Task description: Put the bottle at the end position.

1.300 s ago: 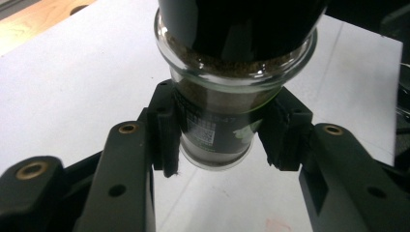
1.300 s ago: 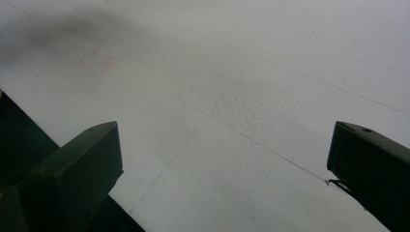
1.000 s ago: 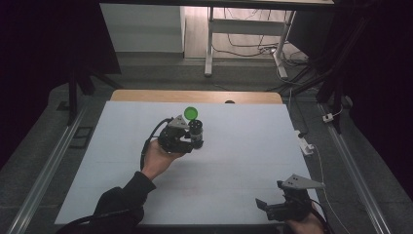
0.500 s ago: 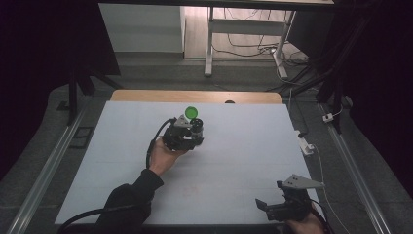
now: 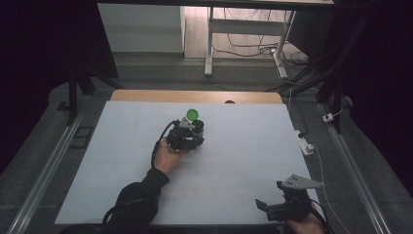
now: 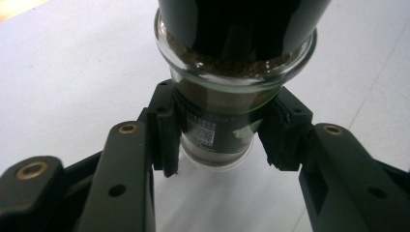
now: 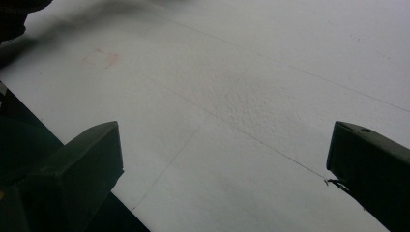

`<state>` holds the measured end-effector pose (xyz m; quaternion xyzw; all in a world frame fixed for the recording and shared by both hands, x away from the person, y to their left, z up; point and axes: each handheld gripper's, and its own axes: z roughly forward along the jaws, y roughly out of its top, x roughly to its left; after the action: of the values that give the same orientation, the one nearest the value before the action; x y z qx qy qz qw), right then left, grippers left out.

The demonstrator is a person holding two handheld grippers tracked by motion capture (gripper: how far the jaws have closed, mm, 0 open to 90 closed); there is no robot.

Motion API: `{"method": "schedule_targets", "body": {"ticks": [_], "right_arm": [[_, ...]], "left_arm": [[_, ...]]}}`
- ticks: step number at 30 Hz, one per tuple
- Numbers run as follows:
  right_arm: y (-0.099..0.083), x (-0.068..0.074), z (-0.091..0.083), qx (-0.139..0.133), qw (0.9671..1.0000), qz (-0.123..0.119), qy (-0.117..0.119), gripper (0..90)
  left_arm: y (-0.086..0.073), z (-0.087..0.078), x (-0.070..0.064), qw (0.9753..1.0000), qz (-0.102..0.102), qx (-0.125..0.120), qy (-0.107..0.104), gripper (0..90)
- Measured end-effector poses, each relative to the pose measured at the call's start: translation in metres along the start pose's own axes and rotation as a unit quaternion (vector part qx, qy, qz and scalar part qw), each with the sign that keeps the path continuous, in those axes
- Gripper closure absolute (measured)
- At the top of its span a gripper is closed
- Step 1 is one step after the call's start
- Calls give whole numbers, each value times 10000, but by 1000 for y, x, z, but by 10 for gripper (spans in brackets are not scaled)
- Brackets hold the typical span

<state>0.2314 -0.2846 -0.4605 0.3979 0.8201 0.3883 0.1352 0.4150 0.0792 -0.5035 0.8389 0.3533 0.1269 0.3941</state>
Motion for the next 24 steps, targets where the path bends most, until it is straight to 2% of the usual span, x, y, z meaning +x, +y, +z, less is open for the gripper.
{"method": "schedule_targets", "body": {"ticks": [10,13,14,19,24], "right_arm": [[0,0,0,13,10000,-22,-7,0],[0,0,1,14,10000,-17,-1,0],[0,0,1,15,10000,-16,0,0],[0,1,1,32,10000,-29,-4,0],[0,1,1,35,10000,-32,-4,0]], "left_arm": [[-12,8,6,9999,-64,99,119,537],[-17,11,4,9996,70,228,166,537],[-19,12,3,9997,106,142,182,536],[-24,11,5,9999,56,47,120,534],[-21,11,5,9997,88,193,103,515]]}}
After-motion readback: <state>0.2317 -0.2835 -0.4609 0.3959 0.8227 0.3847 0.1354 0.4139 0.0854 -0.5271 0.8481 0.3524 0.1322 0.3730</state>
